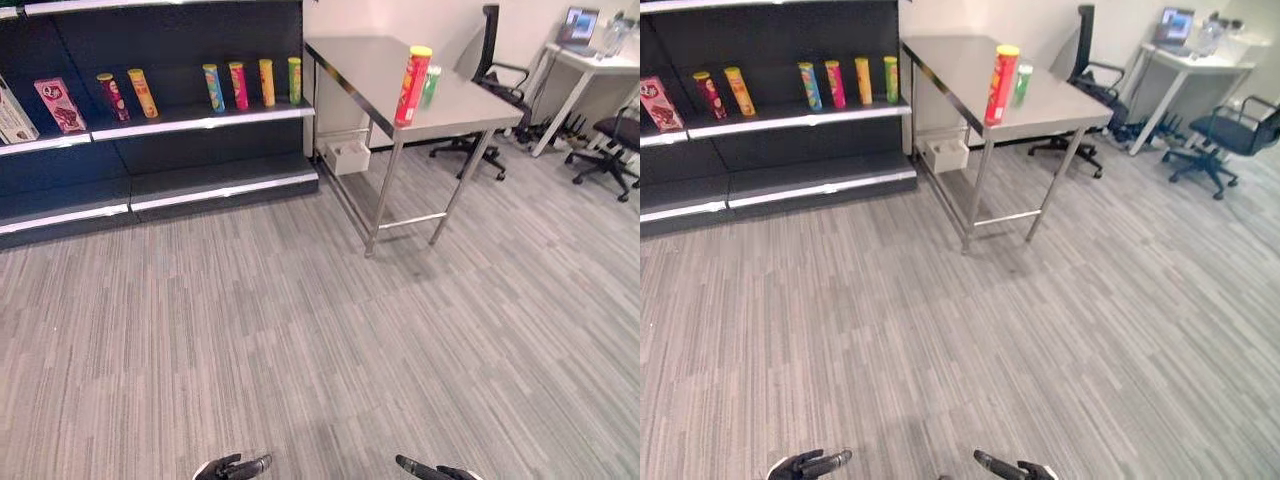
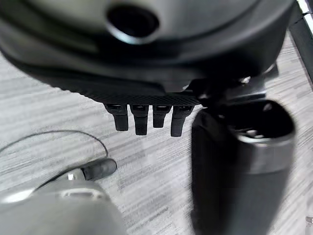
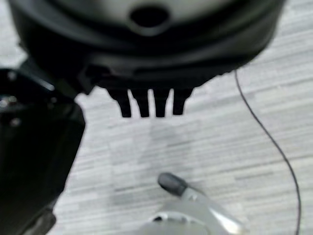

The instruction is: Put the goods on the table back onto the shelves and tidy them up.

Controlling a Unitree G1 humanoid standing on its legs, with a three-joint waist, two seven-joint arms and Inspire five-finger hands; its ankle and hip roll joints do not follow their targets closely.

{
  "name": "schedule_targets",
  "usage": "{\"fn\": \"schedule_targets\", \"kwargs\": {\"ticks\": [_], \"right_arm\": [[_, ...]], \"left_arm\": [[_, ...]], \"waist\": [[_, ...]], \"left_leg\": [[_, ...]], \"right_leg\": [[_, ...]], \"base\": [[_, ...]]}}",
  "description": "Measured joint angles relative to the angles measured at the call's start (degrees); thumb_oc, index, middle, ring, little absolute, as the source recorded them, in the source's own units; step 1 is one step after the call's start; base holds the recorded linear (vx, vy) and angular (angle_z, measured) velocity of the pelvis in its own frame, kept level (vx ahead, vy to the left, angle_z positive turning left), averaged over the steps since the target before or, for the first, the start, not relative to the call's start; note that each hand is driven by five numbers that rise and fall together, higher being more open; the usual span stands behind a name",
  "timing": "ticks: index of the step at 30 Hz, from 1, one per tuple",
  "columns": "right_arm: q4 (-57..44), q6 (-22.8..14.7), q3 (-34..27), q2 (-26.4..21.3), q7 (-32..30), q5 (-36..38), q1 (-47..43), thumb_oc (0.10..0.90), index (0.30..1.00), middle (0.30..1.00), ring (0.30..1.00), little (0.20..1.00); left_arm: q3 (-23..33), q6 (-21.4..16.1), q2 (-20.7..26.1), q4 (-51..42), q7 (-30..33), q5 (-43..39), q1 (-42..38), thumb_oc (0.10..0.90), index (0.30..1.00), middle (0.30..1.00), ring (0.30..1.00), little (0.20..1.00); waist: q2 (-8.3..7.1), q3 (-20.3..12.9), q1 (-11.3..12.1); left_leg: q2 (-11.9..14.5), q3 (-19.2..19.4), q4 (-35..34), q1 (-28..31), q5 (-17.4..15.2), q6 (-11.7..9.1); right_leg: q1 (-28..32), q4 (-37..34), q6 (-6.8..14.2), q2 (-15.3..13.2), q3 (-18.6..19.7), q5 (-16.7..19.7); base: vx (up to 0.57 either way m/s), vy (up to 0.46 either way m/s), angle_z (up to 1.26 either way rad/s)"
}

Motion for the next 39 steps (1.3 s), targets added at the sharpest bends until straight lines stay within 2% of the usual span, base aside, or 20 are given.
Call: {"fn": "schedule_targets", "kwargs": {"ticks": [2, 4, 11, 30, 32, 33, 34, 35, 36, 38, 39], "right_arm": [[0.0, 0.0, 0.0, -0.1, 0.1, 0.0, -0.1, 0.8, 0.9, 0.9, 0.9, 0.9], [0.0, 0.0, 0.1, -0.1, 0.1, 0.0, 0.0, 0.8, 0.9, 0.9, 0.9, 0.9], [0.0, 0.0, 0.1, -0.1, 0.1, -0.1, -0.3, 0.8, 0.9, 0.9, 0.9, 0.9], [0.2, 0.4, 1.3, -1.5, 0.6, -1.3, -0.8, 0.8, 0.9, 0.9, 0.9, 0.9], [0.3, 0.4, 1.3, -1.6, 0.6, -1.3, -1.3, 0.8, 0.9, 0.9, 0.9, 0.9], [0.3, 0.4, 1.3, -1.6, 0.6, -1.3, -1.7, 0.8, 0.9, 0.9, 0.9, 0.9], [0.4, 0.4, 1.3, -1.7, 0.6, -1.3, -2.4, 0.8, 0.9, 0.9, 0.9, 0.9], [0.2, 0.3, 1.3, -1.7, 0.6, -1.1, -3.0, 0.8, 0.9, 0.9, 0.9, 0.9], [0.4, 0.3, 1.3, -1.8, 0.6, -0.7, -3.1, 0.8, 0.9, 0.9, 0.9, 0.9], [0.7, 0.3, 1.2, -1.8, 0.5, -0.4, -4.1, 0.8, 0.9, 0.9, 0.9, 0.9], [1.4, 0.2, 2.1, -1.3, 0.3, -0.1, -5.4, 0.8, 0.9, 0.9, 0.9, 0.9]], "left_arm": [[0.2, 0.0, 0.2, -0.1, -0.5, 0.0, 0.1, 0.8, 0.9, 0.9, 0.9, 0.9], [0.2, 0.0, 0.3, -0.1, -0.5, 0.0, 0.1, 0.8, 0.9, 0.9, 0.9, 0.9], [0.2, 0.0, 0.2, 0.0, -0.6, 0.0, -0.1, 0.8, 0.9, 0.9, 0.9, 0.9], [0.2, 0.0, 0.1, 1.2, -0.7, 0.0, -0.6, 0.8, 0.9, 0.9, 0.9, 0.9], [0.2, 0.0, 0.2, 1.8, -0.7, 0.0, -1.6, 0.8, 0.9, 0.9, 0.9, 0.9], [0.2, 0.0, 0.1, 2.7, -0.7, -0.1, -2.5, 0.8, 0.9, 0.9, 0.9, 0.9], [0.6, -0.1, 0.1, 3.0, -0.7, -0.9, -3.2, 0.8, 0.9, 0.9, 0.9, 0.9], [1.7, -0.6, 0.2, 3.0, -0.6, -1.8, -4.6, 0.8, 0.9, 0.9, 0.9, 0.9], [2.4, -1.4, 0.1, 0.9, -0.5, -3.3, -6.1, 0.8, 0.9, 0.9, 0.9, 0.9], [2.2, -1.5, 0.0, 0.5, -0.3, -3.3, -7.2, 0.8, 0.9, 0.9, 0.9, 0.9], [2.3, -1.4, 0.5, -0.4, -0.3, -3.6, -8.3, 0.8, 0.9, 0.9, 0.9, 0.9]], "waist": [[0.93, 0.7, -0.2], [1.16, 0.8, -0.2], [0.43, 1.0, -0.2], [1.09, 0.7, -0.2], [0.68, 0.9, -0.1], [0.15, 1.5, -0.1], [-0.31, 2.3, 0.2], [-1.33, 3.7, 0.1], [-2.16, 4.9, 1.5], [-1.66, 5.6, 1.2], [-3.08, 7.0, 1.1]], "left_leg": [[0.0, 0.4, -0.4, 0.5, 0.0, 0.0], [0.1, 0.7, -0.5, 1.0, 0.0, 0.0], [0.1, 0.8, -1.3, 1.6, 0.2, -0.3], [0.2, 0.8, -0.5, 1.4, 0.2, -0.4], [0.3, 0.4, 2.4, -1.0, -0.1, -0.8], [0.3, -0.1, 6.4, -3.3, -0.2, -1.0], [0.4, -0.9, 11.8, -6.4, -0.3, -2.3], [0.5, -2.6, 22.9, -12.6, -0.2, -3.8], [2.2, -5.2, 39.0, -23.0, 3.7, -9.4], [2.7, -7.9, 42.6, -25.7, 7.3, -10.6], [2.2, -7.4, 41.7, -27.7, 6.1, -9.6]], "right_leg": [[0.5, -0.4, -0.1, 0.1, 0.3, 0.2], [0.7, -0.4, -0.1, 0.2, 0.6, 0.2], [1.0, -0.4, 0.2, 0.3, 0.8, 0.0], [0.8, -0.8, 0.7, 0.3, 0.9, -0.6], [0.0, -0.8, 0.7, 0.1, 0.8, -0.7], [-0.4, -0.8, 0.6, -0.3, 0.8, -0.7], [-0.6, -0.8, -0.1, -0.7, 0.8, -1.0], [-0.8, -0.7, -1.6, -1.2, 0.9, -1.1], [-1.7, 0.7, -4.3, -0.9, 0.9, -0.8], [-3.6, 4.0, -6.9, 0.2, 1.0, -2.2], [-3.3, 2.6, -4.8, -0.2, 1.0, -3.3]], "base": [[0.0, -0.002, -0.09], [0.0, -0.008, -0.07], [0.0, -0.002, -0.01], [0.02, -0.039, 0.0], [-0.01, -0.104, 0.09], [0.0, -0.126, 0.12], [0.01, -0.132, 0.29], [0.03, -0.135, 0.21], [0.23, -0.086, 0.17], [0.36, 0.02, 0.08], [0.32, 0.105, 0.24]]}}
